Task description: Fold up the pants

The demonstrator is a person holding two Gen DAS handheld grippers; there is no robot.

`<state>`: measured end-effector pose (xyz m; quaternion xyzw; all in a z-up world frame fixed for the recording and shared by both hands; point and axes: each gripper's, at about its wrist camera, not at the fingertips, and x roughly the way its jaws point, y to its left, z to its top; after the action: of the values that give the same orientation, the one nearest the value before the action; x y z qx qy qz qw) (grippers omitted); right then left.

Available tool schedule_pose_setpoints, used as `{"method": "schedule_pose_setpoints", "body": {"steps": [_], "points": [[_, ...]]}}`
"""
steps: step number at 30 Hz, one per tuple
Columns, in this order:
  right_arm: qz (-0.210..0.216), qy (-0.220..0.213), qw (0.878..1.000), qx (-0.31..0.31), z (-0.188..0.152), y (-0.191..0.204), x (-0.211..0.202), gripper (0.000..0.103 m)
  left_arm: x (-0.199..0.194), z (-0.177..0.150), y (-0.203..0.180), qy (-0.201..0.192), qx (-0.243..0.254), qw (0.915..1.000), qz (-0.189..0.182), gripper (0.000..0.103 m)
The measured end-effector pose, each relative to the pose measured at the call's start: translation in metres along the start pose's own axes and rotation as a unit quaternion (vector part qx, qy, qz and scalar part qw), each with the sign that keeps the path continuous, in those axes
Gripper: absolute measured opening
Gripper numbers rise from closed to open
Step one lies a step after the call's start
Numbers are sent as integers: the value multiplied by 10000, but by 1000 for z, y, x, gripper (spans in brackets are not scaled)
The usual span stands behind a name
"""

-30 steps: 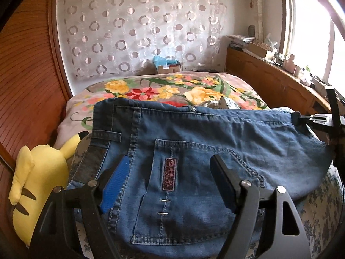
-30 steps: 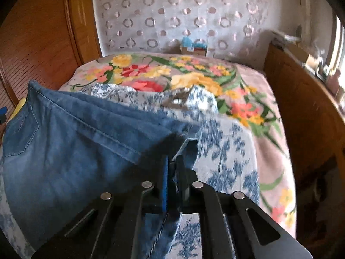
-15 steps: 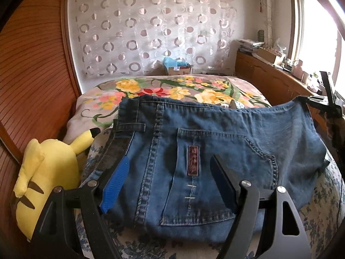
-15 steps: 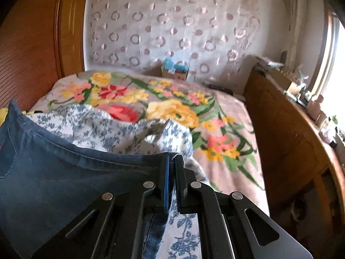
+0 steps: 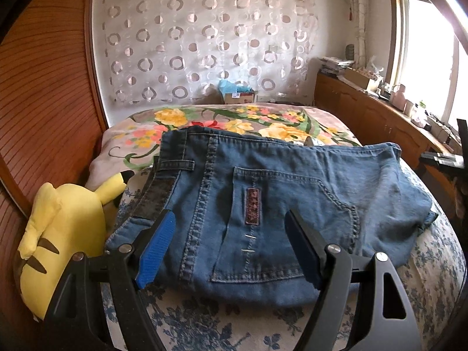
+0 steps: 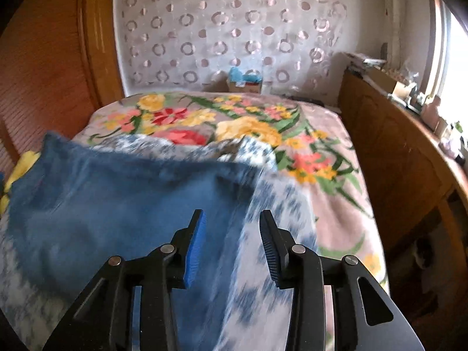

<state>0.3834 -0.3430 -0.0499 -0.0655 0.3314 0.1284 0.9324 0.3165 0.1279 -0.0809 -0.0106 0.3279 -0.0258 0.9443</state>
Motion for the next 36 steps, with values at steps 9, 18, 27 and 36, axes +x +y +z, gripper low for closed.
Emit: {"method": "schedule_pose_setpoints", "body": {"steps": [9,18,27,36], "points": [[147,303,9986,405,-55,-3,-28,50,-5,-8,-4,49,-20,10000,-62,78],[145,699,9950,694,-71,12,-24,52,-10,-15,-4,92,-13,10000,-28,78],[114,696,9965,438,-74,25,-15,41,-12,-19,22,88,-124,9994,313,78],[223,559,9975,358,-81,25,-17,17,0,-17,61,288,-272,9969,681,74]]}}
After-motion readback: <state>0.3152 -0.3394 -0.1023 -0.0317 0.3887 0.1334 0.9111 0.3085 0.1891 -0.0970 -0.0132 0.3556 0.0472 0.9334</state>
